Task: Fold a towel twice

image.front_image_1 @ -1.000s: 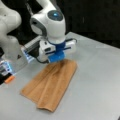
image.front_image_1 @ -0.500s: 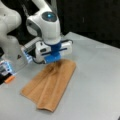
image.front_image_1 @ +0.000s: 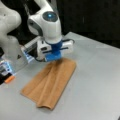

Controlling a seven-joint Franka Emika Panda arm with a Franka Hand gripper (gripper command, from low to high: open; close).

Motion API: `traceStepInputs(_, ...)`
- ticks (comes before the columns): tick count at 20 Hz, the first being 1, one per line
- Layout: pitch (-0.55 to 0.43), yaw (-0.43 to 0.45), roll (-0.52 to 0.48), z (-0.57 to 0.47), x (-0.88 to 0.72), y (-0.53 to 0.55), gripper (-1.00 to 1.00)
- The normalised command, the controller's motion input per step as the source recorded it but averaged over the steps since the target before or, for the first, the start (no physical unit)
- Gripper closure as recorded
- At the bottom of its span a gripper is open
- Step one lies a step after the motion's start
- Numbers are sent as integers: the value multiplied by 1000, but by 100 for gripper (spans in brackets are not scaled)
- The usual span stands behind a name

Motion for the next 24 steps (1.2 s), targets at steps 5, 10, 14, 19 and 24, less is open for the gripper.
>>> traceStepInputs(5, -121, -212, 62, -113, -375, 192, 100)
traceStepInputs(10, -123, -158, 117, -113, -460, 62, 100)
traceStepInputs(14, -133, -101, 134, -101, -602, -21, 100)
traceStepInputs(19, -170, -53, 131, -107, -638, -49, 100)
traceStepInputs(24, -181, -25, 144, -113, -558, -9, -100)
